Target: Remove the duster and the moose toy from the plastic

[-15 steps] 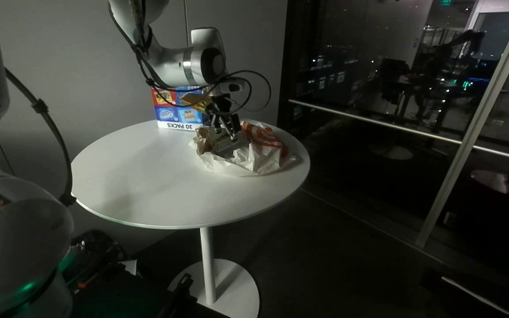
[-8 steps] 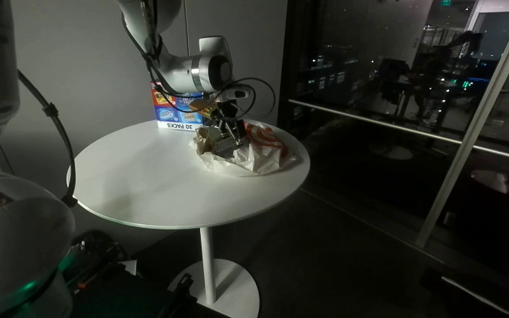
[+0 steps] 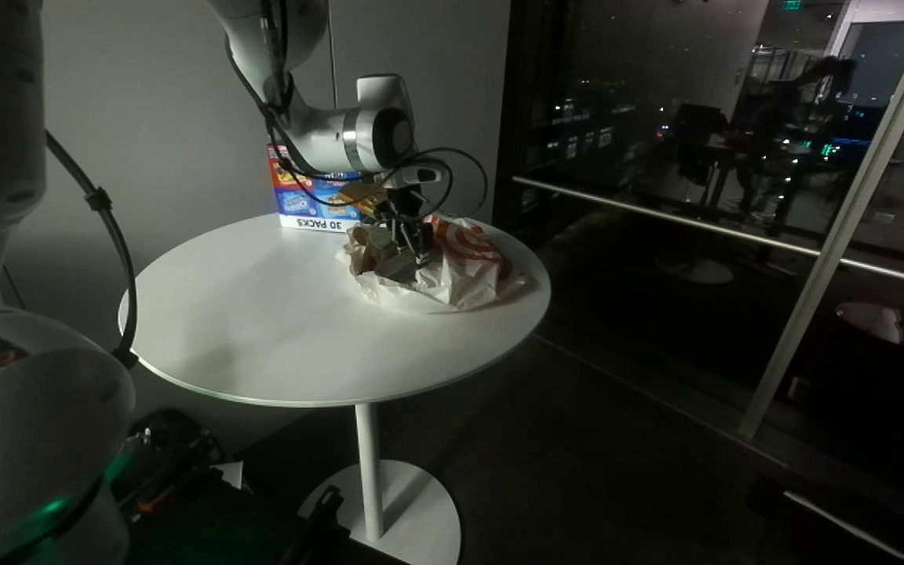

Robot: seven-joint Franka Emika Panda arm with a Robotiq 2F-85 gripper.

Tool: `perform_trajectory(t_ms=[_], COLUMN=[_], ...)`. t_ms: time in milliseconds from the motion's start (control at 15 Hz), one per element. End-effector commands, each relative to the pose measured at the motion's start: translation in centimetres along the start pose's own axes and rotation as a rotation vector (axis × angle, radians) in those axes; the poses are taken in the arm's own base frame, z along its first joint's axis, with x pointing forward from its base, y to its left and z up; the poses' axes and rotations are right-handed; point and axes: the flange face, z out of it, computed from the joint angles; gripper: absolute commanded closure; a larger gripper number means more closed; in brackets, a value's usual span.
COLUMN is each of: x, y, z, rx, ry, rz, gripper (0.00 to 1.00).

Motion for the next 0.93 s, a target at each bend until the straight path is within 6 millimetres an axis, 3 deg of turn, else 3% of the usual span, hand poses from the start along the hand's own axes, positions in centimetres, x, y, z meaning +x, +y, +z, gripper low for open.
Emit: perform_trajectory(t_ms=[0,133,267,533,667,867], x=[0.7,0.8,0.8,-1.0,-3.2,-8.6], y=[-0.3,-0.2,-0.2,-0.3,-1.4,-3.5], z=[-0.4,-1.3,-3.7,-11.8,-15.6,-20.2], rx=[0.038,0.062,0.103,0.130,0.183,0.226], ry=[0.019,0.024,0.044,0.119,0.115,0.098], rz=[0.016,0.032,0.026,-0.113,-0.234,-0.395], gripper=[0.62,0.64,0.64,0.64,0.64,0.64])
